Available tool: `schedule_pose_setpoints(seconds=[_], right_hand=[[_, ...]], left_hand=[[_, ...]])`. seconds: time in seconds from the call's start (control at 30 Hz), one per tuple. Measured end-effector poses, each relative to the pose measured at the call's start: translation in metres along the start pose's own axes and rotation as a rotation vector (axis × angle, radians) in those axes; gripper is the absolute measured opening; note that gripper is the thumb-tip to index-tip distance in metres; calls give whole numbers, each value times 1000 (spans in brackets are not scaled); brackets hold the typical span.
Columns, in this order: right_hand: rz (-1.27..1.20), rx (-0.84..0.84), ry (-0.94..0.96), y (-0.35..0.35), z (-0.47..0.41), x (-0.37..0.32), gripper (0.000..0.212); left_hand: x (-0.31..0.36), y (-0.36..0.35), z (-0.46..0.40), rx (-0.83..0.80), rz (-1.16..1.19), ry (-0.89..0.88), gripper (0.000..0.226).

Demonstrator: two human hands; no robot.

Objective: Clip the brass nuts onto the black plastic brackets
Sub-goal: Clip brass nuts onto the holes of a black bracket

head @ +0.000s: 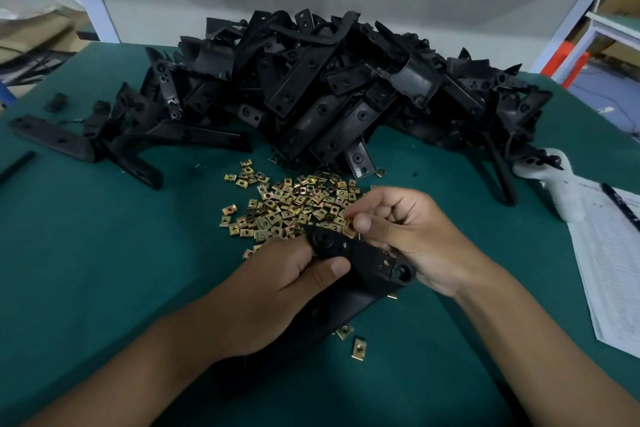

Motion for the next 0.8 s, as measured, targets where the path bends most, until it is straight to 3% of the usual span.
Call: schedule_pose_setpoints(seconds=[0.13,0.33,0.8], right_hand=[[11,9,-3,-2,0,0,9],[29,18,-1,0,-1,1,8],[166,0,59,3,0,-3,4]], left_hand=[[1,3,0,22,-15,0,48],[3,2,-1,14,-22,-16,30],[-2,0,-1,-44,12,14,54]])
Point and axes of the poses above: each hand's wrist, its own z-axis away from the middle knuckle, its own y-axis out of the back of the hand, x = y × z, the point moved 8 cm from there along -z, towards the middle knuckle
